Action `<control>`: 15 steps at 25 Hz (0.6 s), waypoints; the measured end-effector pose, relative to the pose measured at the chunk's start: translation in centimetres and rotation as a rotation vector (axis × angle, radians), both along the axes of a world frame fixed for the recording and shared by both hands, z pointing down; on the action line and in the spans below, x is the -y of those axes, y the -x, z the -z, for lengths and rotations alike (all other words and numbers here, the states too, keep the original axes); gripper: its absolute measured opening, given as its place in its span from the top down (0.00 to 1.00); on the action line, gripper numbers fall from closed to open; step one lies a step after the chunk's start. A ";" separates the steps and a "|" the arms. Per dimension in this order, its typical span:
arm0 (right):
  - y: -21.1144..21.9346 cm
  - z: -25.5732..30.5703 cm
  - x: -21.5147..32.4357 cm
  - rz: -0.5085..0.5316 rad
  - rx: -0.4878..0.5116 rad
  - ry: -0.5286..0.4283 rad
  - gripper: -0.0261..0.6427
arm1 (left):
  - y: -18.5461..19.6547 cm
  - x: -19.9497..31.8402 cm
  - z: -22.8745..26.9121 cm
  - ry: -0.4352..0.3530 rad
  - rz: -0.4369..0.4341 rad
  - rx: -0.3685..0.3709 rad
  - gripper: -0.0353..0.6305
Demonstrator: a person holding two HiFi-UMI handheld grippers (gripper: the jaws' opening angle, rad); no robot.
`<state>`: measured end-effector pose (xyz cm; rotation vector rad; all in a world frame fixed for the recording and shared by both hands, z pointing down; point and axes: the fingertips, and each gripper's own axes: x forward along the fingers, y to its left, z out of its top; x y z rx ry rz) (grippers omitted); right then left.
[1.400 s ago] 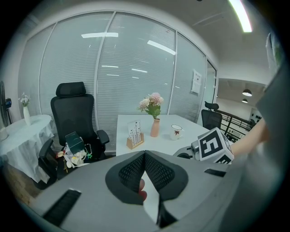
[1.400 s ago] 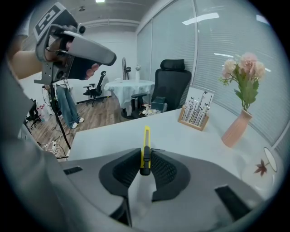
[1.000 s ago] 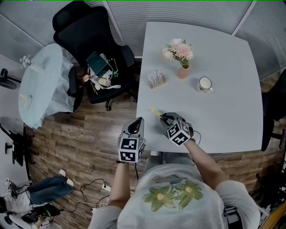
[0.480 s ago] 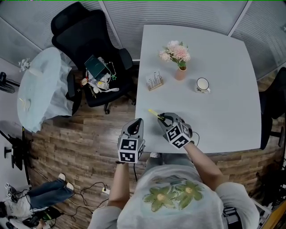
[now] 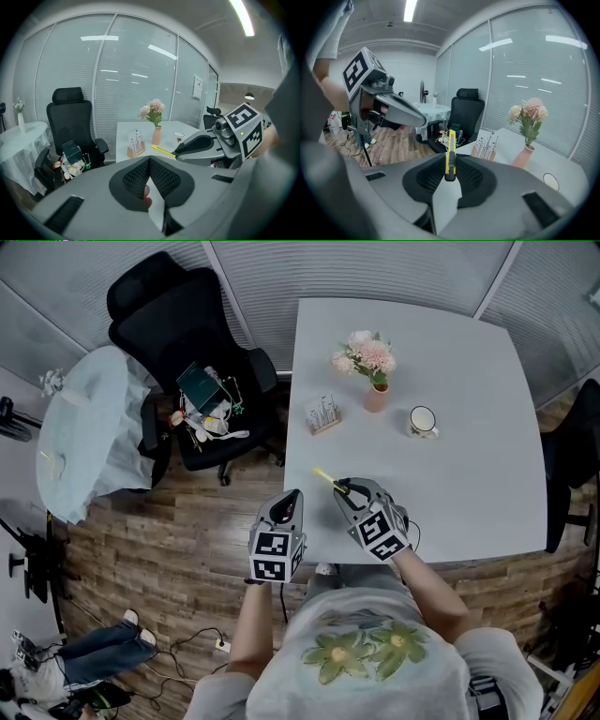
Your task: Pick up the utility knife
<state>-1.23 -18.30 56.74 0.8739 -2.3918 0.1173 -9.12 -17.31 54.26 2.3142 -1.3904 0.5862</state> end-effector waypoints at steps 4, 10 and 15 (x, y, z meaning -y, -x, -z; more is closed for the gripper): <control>-0.5 2.1 0.0 -0.024 0.030 -0.030 0.85 | -0.2 0.2 0.8 -0.014 -0.002 -0.018 0.92; -1.1 4.9 -0.2 -0.057 0.088 -0.068 0.85 | -0.9 0.4 1.9 -0.044 -0.012 -0.025 0.92; -1.4 7.4 -0.6 -0.060 0.117 -0.116 0.85 | -1.3 0.3 3.0 -0.065 -0.021 -0.030 0.92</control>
